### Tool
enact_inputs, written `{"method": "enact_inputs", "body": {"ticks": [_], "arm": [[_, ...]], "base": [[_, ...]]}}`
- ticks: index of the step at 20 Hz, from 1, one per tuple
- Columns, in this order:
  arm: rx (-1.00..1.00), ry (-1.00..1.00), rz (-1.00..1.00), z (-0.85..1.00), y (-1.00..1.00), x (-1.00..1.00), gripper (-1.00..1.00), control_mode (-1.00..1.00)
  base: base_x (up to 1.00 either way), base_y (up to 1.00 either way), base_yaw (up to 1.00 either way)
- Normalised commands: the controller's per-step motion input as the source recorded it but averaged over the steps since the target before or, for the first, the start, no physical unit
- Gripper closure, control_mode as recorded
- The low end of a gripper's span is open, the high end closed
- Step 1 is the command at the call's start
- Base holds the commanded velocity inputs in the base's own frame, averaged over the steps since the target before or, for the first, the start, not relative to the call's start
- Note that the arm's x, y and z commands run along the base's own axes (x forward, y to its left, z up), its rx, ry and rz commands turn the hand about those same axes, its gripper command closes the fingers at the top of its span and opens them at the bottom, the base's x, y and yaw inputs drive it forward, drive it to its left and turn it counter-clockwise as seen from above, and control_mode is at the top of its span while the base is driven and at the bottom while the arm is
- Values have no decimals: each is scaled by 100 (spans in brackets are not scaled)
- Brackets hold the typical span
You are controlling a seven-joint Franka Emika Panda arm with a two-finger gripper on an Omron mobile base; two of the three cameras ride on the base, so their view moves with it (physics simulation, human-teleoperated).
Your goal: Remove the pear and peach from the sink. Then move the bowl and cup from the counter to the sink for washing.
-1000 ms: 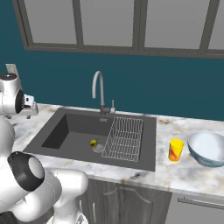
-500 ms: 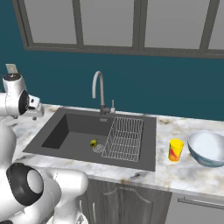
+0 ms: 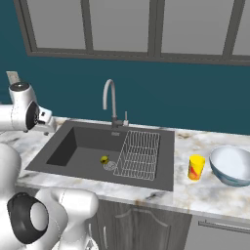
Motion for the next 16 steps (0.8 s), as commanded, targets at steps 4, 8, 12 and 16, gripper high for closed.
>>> {"method": "enact_inputs", "body": {"ticks": [4,8,12,16], "arm": [[0,0,-12,0,-37,0,-100,-100],[0,0,-11,0,-36,0,-100,-100],[-1,0,-10,0,-36,0,-100,-100],[-2,0,-7,0,-34,0,-100,-100]], "base": [[0,0,0],[0,0,0],[0,0,0],[0,0,0]]}}
